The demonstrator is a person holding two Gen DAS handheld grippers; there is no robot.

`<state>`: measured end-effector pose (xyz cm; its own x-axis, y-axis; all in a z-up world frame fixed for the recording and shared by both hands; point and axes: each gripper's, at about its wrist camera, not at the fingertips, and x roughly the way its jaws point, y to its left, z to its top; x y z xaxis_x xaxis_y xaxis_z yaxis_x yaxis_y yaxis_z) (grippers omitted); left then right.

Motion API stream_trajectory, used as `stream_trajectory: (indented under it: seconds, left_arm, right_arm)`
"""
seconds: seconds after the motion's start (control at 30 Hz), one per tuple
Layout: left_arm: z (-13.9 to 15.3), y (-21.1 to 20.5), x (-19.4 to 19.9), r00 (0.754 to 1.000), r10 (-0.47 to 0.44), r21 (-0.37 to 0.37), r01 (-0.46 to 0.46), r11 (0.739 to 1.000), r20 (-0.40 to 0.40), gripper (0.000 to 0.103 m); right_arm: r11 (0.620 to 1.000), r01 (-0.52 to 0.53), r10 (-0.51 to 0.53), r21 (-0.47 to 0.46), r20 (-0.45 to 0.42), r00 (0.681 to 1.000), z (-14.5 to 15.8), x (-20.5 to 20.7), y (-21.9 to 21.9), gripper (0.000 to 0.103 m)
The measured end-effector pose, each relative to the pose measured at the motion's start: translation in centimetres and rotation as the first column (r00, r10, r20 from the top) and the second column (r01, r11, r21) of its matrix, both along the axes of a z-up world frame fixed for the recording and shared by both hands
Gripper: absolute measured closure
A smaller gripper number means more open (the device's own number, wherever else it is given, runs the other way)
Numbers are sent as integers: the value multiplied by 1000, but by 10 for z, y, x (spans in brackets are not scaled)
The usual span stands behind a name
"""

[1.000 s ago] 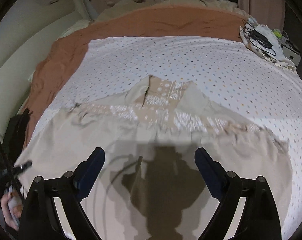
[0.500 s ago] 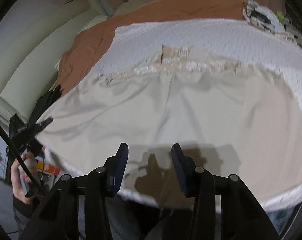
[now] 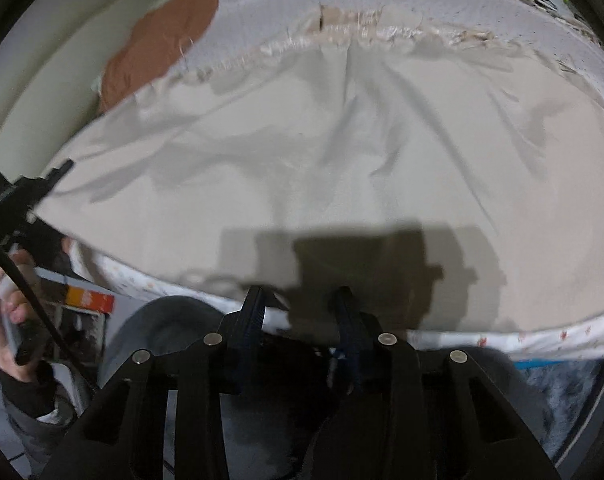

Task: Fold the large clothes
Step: 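Lift the jacket edge with the left gripper while the right gripper smooths the fabric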

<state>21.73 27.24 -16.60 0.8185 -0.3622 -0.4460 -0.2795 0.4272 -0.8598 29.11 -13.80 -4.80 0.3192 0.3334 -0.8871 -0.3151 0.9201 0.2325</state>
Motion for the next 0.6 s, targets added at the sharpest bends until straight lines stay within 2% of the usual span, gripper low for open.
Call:
stream_trajectory:
  seconds: [0.13, 0.27, 0.5, 0.6]
  left_arm:
    - [-11, 1, 0, 1000, 2, -14, -3, 1000, -6, 95]
    - [-26, 6, -3, 1000, 11, -44, -12, 999, -20, 95]
    - [-49, 13, -11, 998, 22, -94, -27, 995, -51, 95]
    - [-51, 14, -12, 998, 24, -109, -29, 994, -50, 95]
  right_arm:
    - [996, -11, 9, -83, -31, 999, -12, 29, 6, 69]
    - [987, -19, 20, -160, 4, 1000, -12, 51, 16, 69]
    - [989, 47, -40, -143, 52, 998, -21, 93, 21, 69]
    - [988, 71, -60, -139, 80, 995, -23, 97, 32, 69]
